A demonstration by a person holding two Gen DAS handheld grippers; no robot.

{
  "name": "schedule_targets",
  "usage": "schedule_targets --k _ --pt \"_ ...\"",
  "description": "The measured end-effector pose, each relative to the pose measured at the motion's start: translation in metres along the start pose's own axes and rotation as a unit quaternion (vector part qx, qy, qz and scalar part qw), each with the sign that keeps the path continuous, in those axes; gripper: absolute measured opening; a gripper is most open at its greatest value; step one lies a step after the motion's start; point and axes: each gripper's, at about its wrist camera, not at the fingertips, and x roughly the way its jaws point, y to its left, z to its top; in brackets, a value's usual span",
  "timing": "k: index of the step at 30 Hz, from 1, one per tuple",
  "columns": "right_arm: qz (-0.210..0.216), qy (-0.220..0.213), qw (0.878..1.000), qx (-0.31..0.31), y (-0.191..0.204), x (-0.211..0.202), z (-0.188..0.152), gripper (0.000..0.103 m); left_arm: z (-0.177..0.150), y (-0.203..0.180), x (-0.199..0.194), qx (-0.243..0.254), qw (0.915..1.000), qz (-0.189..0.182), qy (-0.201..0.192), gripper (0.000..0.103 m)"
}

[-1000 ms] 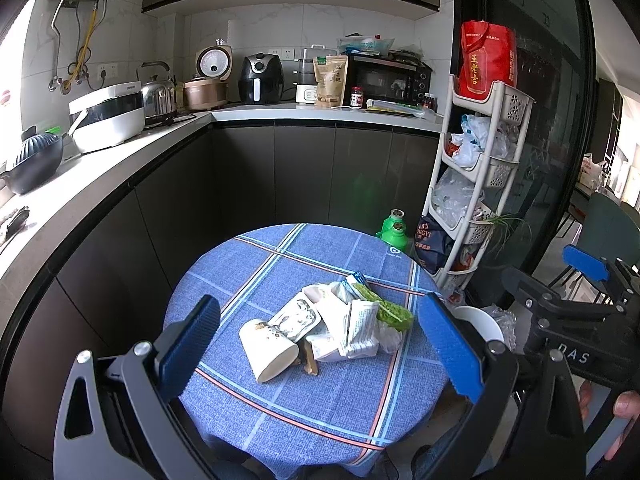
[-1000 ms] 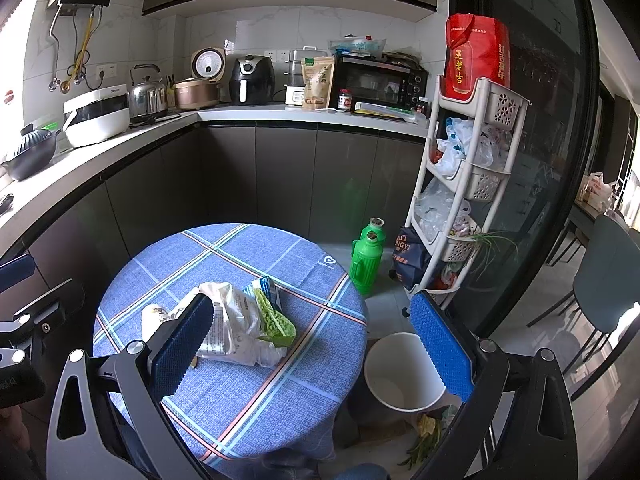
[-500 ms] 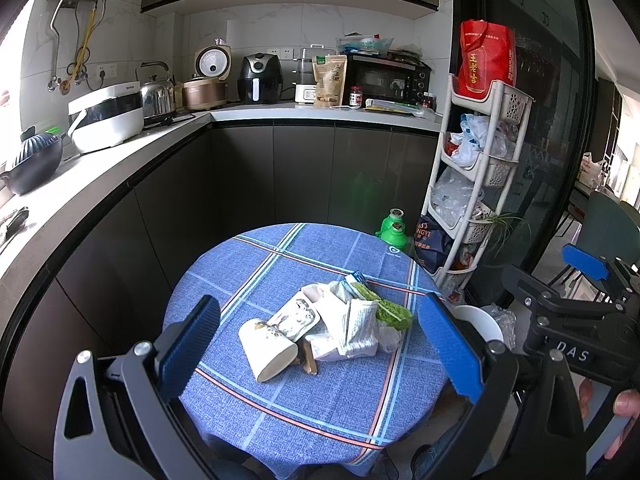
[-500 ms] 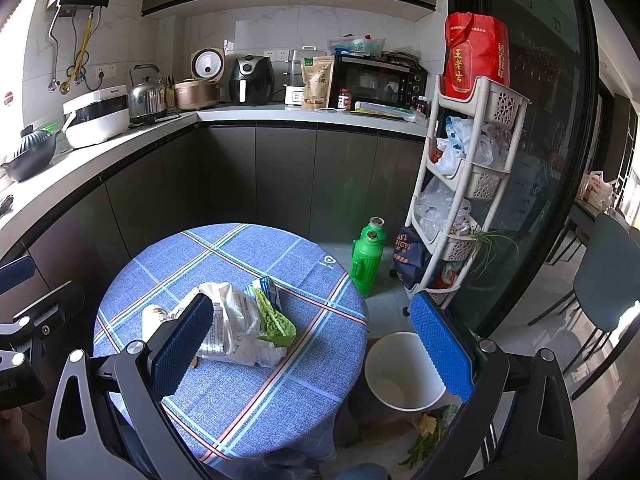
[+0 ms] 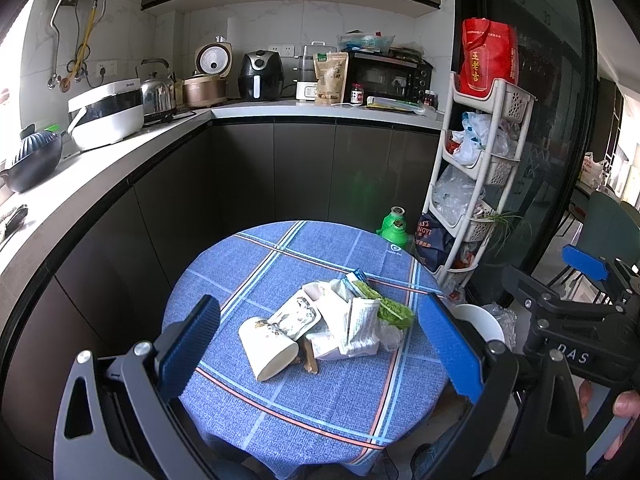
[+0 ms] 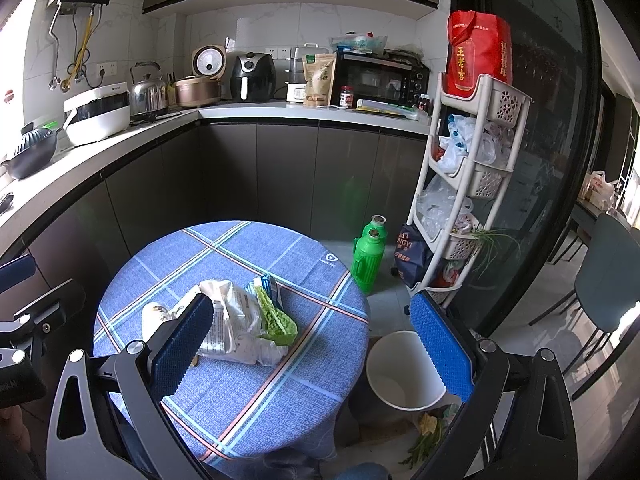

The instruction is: Collect trash

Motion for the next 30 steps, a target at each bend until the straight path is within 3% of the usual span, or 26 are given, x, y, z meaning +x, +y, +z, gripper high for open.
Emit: schedule_targets --k 20,26,27,30 --pt "0.010 0.011 1.000 -0.009 0.006 0.021 0.003 0.094 -0.006 0.005 0.021 -0.006 0.9999 0.000 0.013 0.099" --pt "0.054 -0.029 0.998 -0.006 0.002 0.029 -0.002 0.095 -0.009 0.023 0.036 -0.018 0.9992 0.003 0.037 0.099" --pt "0.058 -0.025 0.998 -0.007 0.002 0.033 -0.005 0.095 -0.012 0.030 0.042 -0.022 0.9986 0.000 0.048 0.099" --pt "0.098 0.041 0.994 -0.022 0.003 0.061 -0.021 0.094 -0.028 0.048 0.058 -0.026 0.9964 -0.010 0.080 0.099"
